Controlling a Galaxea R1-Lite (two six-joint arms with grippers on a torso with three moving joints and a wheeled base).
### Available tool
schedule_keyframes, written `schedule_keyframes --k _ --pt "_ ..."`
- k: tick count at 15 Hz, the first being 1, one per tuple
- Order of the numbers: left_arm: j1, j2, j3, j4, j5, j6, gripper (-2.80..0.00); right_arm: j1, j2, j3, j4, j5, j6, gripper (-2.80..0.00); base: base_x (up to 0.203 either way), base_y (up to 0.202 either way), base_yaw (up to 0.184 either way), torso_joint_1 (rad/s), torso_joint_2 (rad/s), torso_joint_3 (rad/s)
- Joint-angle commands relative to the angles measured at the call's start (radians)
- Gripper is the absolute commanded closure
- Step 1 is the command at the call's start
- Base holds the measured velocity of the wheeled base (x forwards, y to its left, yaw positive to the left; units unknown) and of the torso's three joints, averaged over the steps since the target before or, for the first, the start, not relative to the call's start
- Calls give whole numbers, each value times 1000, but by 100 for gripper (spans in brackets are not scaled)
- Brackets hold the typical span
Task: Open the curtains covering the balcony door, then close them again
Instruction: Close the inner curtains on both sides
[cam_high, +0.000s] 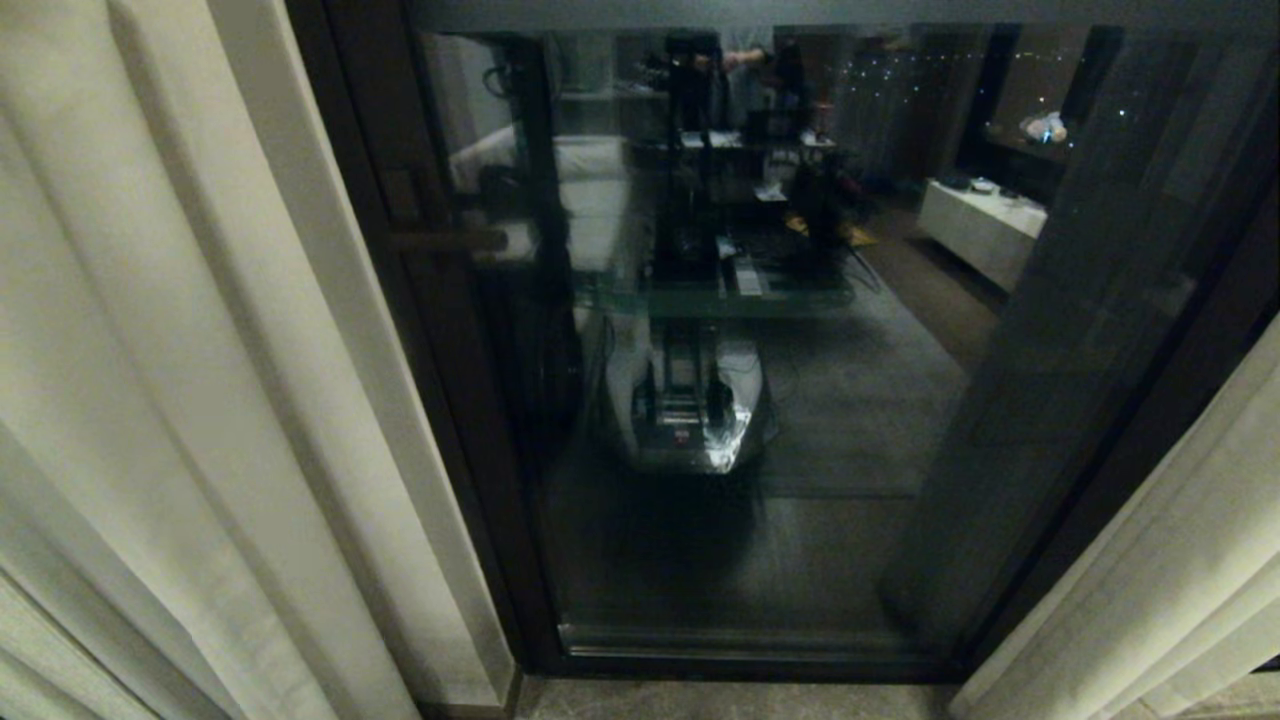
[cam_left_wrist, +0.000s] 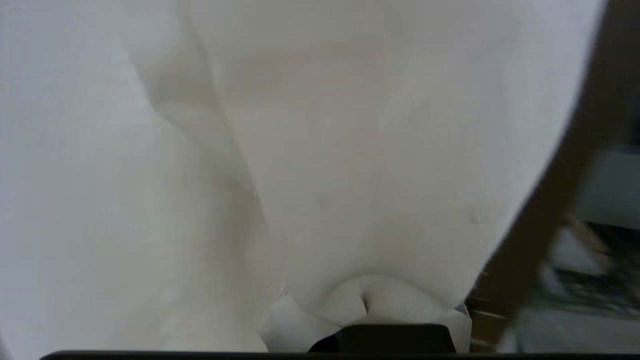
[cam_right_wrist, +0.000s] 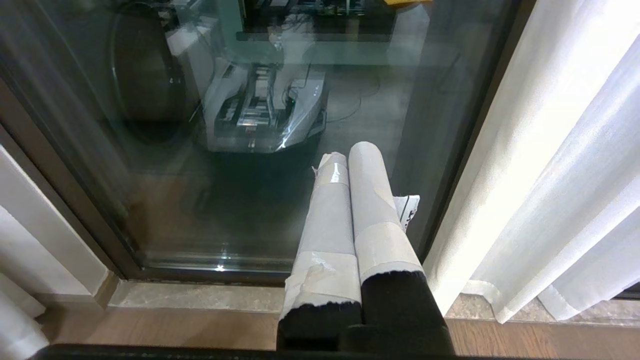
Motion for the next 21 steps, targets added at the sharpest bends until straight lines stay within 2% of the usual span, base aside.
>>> schedule_keyframes --k 1,3,7,16,21 --pt "-34 -60 44 -1 5 -1 0 0 0 0 0 0 0 0 0 0 0 0 0 0" --pt "-75 -101 93 -1 16 0 0 0 0 0 0 0 0 0 0 0 0 0 0 0" --pt "-116 -134 100 -1 15 0 0 0 0 0 0 0 0 0 0 0 0 0 0 0" --pt "-336 -170 127 0 17 1 0 0 0 0 0 0 0 0 0 0 0 0 0 0" --pt "-371 -160 151 0 10 3 0 0 0 0 0 0 0 0 0 0 0 0 0 0"
